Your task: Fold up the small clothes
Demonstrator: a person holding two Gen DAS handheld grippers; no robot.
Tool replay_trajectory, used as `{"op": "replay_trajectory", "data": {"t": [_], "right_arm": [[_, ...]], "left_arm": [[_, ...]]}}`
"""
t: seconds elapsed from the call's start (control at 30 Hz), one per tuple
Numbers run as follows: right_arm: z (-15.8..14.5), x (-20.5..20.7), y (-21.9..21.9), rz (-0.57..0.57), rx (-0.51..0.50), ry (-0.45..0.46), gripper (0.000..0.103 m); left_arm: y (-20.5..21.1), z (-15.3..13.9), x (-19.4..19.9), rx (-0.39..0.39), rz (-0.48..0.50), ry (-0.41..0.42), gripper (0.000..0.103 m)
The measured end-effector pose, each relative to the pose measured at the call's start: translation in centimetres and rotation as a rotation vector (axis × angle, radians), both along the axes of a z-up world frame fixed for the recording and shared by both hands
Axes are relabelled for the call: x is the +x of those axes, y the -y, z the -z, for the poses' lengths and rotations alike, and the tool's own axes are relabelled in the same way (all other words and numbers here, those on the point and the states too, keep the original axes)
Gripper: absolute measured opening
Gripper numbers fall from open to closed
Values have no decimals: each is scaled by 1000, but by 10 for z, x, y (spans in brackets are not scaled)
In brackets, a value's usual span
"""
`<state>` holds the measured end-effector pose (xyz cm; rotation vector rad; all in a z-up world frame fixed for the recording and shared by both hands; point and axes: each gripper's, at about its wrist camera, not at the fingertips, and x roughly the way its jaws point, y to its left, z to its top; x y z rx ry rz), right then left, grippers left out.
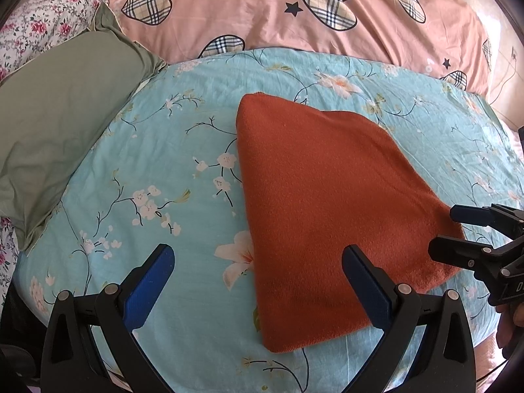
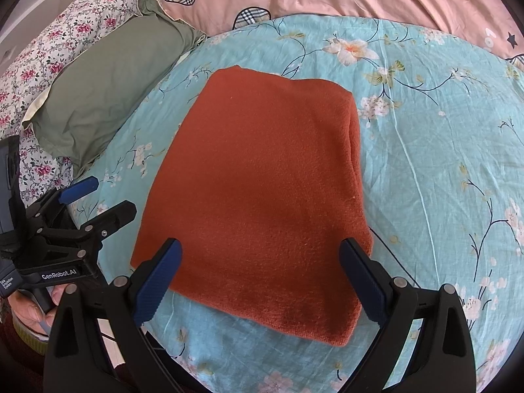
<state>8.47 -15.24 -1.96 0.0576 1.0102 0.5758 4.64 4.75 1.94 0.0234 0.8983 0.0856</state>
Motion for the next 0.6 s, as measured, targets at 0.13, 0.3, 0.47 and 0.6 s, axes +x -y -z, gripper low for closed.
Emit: {"op": "replay_trajectory", "data": {"t": [0.13, 0.3, 0.47, 0.6], "right_arm": [[0, 0, 0, 0, 1, 0, 97], [0, 0, -1, 2, 0, 1, 97], [0, -1, -2, 3, 2, 0, 97], [0, -1, -2, 2, 2, 0, 97]], "left_arm": [[0, 0, 0, 2, 1, 3, 102], [1, 1, 0, 2, 1, 3, 102], [0, 1, 0, 0, 3, 3, 102], [0, 0, 0, 0, 3, 3, 102]]}}
